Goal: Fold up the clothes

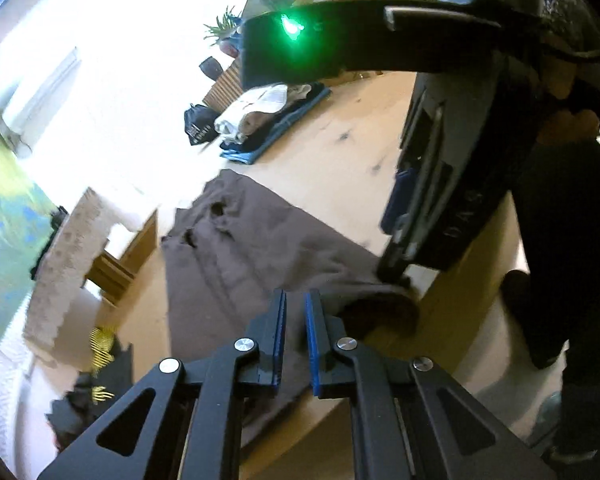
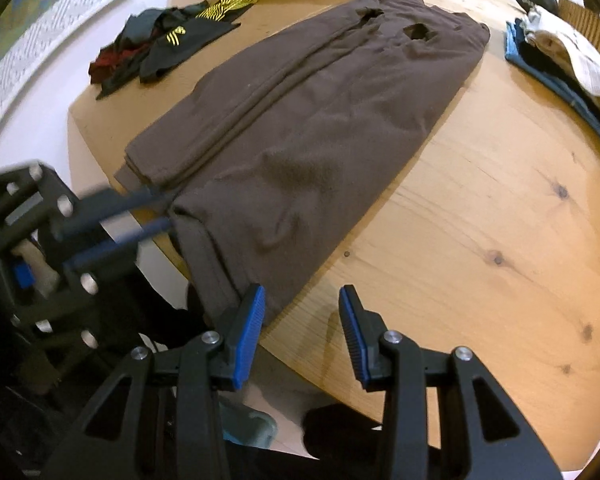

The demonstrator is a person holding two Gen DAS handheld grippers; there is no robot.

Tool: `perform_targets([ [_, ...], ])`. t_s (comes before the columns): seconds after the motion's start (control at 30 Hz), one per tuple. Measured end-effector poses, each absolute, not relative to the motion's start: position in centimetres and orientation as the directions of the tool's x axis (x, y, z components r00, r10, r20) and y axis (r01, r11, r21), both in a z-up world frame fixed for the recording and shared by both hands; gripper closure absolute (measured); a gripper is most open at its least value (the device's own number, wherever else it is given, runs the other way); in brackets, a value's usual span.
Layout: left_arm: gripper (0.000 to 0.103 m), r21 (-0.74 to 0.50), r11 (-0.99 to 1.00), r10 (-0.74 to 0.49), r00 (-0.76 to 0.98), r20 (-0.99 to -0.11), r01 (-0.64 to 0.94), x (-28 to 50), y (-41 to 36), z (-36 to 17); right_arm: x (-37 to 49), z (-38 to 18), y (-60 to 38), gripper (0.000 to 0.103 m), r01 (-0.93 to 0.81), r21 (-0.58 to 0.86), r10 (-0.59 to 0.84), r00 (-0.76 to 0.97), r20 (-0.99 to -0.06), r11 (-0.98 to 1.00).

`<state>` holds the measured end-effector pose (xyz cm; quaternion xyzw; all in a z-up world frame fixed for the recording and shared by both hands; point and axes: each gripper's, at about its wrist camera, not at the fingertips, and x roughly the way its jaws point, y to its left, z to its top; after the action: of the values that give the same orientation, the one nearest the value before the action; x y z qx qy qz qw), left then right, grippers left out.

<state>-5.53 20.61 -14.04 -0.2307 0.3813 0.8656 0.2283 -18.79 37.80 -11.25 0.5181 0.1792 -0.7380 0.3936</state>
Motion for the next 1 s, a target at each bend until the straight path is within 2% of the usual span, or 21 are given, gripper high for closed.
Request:
perform_targets([
  [0.13,0.091,0.499,-0.633,0.183,-0.741,-0.646,-0.592,-6.4,19.0,-15.6,-18.6,-9.9,38.3,0.065,0.770,0.123,-0.414,-0.193,-0.890,-0.626],
  [0.23,0.091,0.404,-0.683,0.222,-0.701,-0.678,-0.608,-6.1,17.3,-15.3,-17.6,-8.5,38.3,0.064,0.803,0.105,-0.444,-0.211,-0.871,-0.587],
  [0.3,0.091,0.346,-0.711,0.252,-0.681,-0.688,-0.612,-5.9,16.2,-14.8,-16.1,-8.1,37.3,0.060,0.848,0.063,-0.447,-0.213,-0.869,-0.526],
  [0.53,0.091,0.113,-0.791,0.349,-0.596,-0.724,-0.601,-6.7,12.8,-14.0,-14.2,-8.9,33.0,0.060,0.922,-0.113,-0.334,-0.245,-0.910,-0.369],
  [0.73,0.091,0.064,-0.811,0.365,-0.590,-0.720,-0.581,-6.8,11.3,-14.3,-13.7,-10.2,30.5,0.060,0.944,-0.222,-0.220,-0.277,-0.935,-0.242],
  [0.87,0.091,0.030,-0.832,0.372,-0.599,-0.709,-0.554,-7.0,10.4,-14.2,-13.0,-10.5,29.1,0.060,0.956,-0.241,-0.212,-0.273,-0.938,-0.164],
  [1.0,0.088,0.019,-0.849,0.369,-0.617,-0.695,-0.529,-6.8,9.3,-14.0,-14.8,-10.8,28.6,0.061,0.963,-0.160,-0.188,-0.202,-0.961,-0.216],
])
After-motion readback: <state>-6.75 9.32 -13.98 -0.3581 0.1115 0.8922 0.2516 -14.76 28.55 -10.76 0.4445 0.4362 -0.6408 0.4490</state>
